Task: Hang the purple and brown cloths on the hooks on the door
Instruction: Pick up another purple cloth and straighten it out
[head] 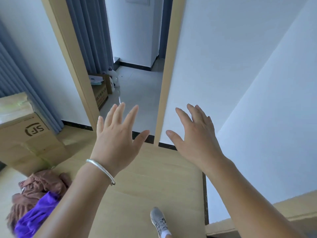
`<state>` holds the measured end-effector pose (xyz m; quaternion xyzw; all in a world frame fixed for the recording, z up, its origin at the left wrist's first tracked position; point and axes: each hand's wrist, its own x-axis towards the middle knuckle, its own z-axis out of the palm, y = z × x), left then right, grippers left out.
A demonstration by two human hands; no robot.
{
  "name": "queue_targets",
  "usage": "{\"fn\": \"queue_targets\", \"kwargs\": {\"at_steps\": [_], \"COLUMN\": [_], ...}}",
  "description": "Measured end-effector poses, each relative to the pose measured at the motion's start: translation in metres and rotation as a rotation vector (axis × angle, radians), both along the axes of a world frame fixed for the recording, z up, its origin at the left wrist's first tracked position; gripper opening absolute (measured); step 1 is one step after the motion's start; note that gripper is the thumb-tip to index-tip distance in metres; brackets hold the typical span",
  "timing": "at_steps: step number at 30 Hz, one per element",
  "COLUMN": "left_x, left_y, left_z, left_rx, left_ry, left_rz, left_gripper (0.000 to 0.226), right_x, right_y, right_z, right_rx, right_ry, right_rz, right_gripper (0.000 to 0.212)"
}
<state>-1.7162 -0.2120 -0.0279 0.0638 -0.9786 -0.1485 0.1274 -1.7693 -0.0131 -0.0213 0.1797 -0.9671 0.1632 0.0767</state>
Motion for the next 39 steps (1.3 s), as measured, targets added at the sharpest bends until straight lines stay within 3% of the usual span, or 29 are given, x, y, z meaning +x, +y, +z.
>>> {"fn": "queue_targets", "kwargs": {"at_steps": [8, 14, 26, 33, 39], "left_x": [-0.088, -0.093, -0.026, 0.019, 0.052], "left_y": [-0.042, -0.089, -0.232, -0.347, -0.423], "left_z": [0.005, 0.004, -0.03, -0.066, -0.124], "left_rx": [-0.029, -0.023, 0.05, 0.19, 0.246], "left_ry": [-0.025, -0.031, -0.049, -0.055, -0.184], "left_rz": [0.259, 0.527, 0.985, 1.203, 1.297], "left_gripper": [0.073, 0.074, 0.072, 0.081, 0.07], "right_x": [-0.149, -0.201, -0.184, -0.162, -0.14], "right_y": [-0.053, -0.131, -0.351, -0.495, -0.588], "right_z": [0.0, -0.007, -0.031, -0.064, -0.116], "right_rx": [-0.019, -0.041, 0.027, 0.211, 0.358], "right_ry": [-0.011, -0.042, -0.063, -0.088, -0.142], "right_rz": [0.25, 0.531, 0.999, 1.157, 1.254], "right_gripper": [0.066, 0.066, 0.067, 0.067, 0.067]}}
